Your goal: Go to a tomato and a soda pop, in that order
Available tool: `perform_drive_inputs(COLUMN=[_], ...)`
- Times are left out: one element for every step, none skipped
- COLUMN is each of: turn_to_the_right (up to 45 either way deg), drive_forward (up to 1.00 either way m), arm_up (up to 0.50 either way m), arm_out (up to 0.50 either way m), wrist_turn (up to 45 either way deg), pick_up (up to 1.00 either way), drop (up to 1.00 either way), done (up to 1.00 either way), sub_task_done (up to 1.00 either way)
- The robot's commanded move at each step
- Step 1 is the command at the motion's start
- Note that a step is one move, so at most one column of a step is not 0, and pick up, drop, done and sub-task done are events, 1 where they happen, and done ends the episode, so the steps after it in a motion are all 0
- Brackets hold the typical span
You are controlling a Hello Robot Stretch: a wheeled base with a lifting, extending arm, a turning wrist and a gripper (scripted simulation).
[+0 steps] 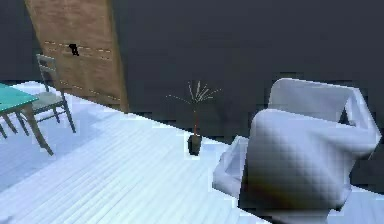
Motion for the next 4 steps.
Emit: perform_drive_inputs(turn_to_the_right=[-45.0,-45.0,-45.0,-12.0], drive_forward=[0.0,0.0,0.0,0.0], arm_up=[0.0,0.0,0.0,0.0], arm_out=[0.0,0.0,0.0,0.0], wrist_turn=[0.0,0.0,0.0,0.0], pick_up=[0.0,0.0,0.0,0.0], drop=[0.0,0.0,0.0,0.0], done=[0.0,0.0,0.0,0.0], sub_task_done=[0.0,0.0,0.0,0.0])
